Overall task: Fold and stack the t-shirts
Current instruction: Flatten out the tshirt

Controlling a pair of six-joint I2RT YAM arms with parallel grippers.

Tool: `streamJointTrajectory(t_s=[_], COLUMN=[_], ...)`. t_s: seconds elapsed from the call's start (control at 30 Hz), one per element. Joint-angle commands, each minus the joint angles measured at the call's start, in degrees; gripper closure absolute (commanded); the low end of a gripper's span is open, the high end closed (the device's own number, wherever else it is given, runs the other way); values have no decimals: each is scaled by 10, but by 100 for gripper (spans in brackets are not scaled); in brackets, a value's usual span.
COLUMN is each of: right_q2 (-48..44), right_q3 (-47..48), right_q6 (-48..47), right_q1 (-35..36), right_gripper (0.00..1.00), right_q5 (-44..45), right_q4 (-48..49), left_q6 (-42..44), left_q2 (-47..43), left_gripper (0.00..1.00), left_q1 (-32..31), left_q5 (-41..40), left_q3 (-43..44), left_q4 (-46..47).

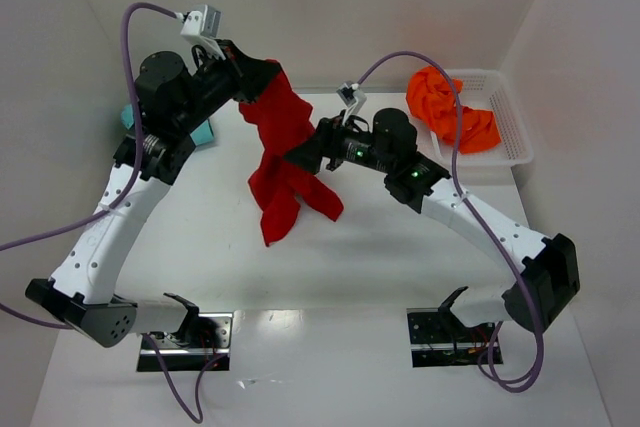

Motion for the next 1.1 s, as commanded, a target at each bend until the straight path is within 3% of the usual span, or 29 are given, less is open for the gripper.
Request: streamJointTrajectory(t_s=[0.0, 0.43, 0.63, 0.7, 0.73, 0.77, 0.8, 0.87, 0.9, 0.93, 0.97, 1.0, 1.07], right_q2=[28, 47, 61, 68, 75, 75, 75, 65, 35, 27, 15, 9, 4], right_q3=[17, 46, 57, 72, 78, 78, 78, 78, 113, 114, 170, 171, 223], right_q6=[-2, -27, -14, -14, -7, -7, 0, 5, -5, -12, -31, -41, -48], right_q1=[7, 7, 7, 7, 7, 7, 7, 7, 7, 7, 7, 0, -15], right_gripper=[13, 16, 45, 69, 87, 95, 100, 100, 100, 100, 100, 100, 100], right_q5=[39, 100, 82, 74, 74, 74, 80, 96, 122, 133, 163, 174, 180], right_q4=[46, 56, 89, 89, 89, 82, 75, 69, 17, 17, -59, -60, -111], left_q6=[-14, -21, -32, -32, -32, -32, -27, -12, 21, 35, 63, 75, 99], left_q2=[-4, -9, -9, -9, -9, -9, -9, -14, -20, -29, -41, -48, -66], left_gripper=[100, 100, 100, 100, 100, 100, 100, 100, 83, 78, 67, 67, 28], left_q1=[0, 0, 0, 0, 0, 0, 0, 0, 0, 0, 0, 6, 6], left_q5=[25, 48, 48, 48, 40, 30, 25, 10, -56, -79, -127, -127, -185], left_q3=[7, -4, -15, -21, -26, -26, -32, -32, -37, -45, -54, -54, -74], left_q4=[58, 64, 64, 64, 64, 64, 64, 57, 37, 31, 22, 22, 16])
